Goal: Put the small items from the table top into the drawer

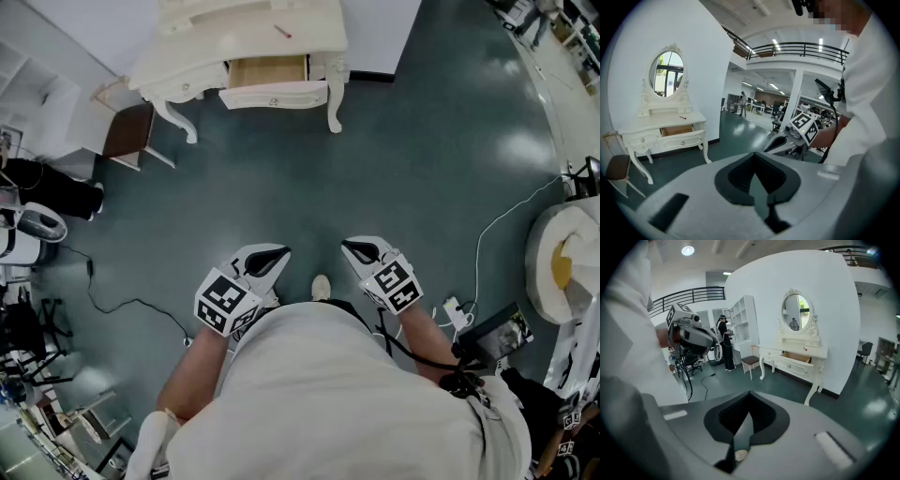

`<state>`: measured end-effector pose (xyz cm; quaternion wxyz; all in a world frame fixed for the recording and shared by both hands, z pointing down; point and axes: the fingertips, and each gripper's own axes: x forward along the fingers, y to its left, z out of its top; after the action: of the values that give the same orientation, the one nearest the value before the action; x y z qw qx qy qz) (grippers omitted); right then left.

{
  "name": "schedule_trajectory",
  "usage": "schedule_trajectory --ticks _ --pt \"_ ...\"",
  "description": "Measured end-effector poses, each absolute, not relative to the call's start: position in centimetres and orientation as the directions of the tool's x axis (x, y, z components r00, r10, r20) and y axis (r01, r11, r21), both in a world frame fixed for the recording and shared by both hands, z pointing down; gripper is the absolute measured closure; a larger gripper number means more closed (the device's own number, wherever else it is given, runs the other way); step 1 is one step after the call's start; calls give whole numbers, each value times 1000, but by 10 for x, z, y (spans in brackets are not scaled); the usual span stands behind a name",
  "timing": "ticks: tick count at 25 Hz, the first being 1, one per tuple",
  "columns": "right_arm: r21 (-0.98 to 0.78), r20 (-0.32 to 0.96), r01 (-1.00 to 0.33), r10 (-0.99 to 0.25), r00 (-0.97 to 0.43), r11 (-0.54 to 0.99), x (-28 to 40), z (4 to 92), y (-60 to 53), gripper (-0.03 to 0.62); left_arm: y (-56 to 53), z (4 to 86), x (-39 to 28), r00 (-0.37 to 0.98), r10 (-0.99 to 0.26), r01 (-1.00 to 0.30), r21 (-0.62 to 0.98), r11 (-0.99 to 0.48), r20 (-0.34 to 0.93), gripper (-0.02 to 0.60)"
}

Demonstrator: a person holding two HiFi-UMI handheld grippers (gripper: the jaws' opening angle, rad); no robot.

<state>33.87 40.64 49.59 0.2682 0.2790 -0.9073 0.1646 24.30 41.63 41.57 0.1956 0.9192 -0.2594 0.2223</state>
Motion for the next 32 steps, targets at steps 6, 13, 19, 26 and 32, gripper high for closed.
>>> schedule_trajectory --ticks 6,13,19,26,32 --pt "-141 575 -560 -393 -717 816 318 500 405 594 421 418 217 740 -439 -612 239 -754 511 580" --pt "-133 577 -545 -383 -722 828 296 502 398 594 412 422 190 731 -471 -638 250 -729 494 580" --pt "-139 583 -591 -417 -698 795 269 501 362 592 370 425 161 771 -448 -596 264 -759 453 580" --pt "-94 607 -643 -468 -642 760 209 489 293 560 299 410 101 818 -404 -529 258 -808 410 580" --pt "-68 613 -686 -512 -602 725 144 487 231 556 258 416 10 812 -402 -529 242 -813 423 579"
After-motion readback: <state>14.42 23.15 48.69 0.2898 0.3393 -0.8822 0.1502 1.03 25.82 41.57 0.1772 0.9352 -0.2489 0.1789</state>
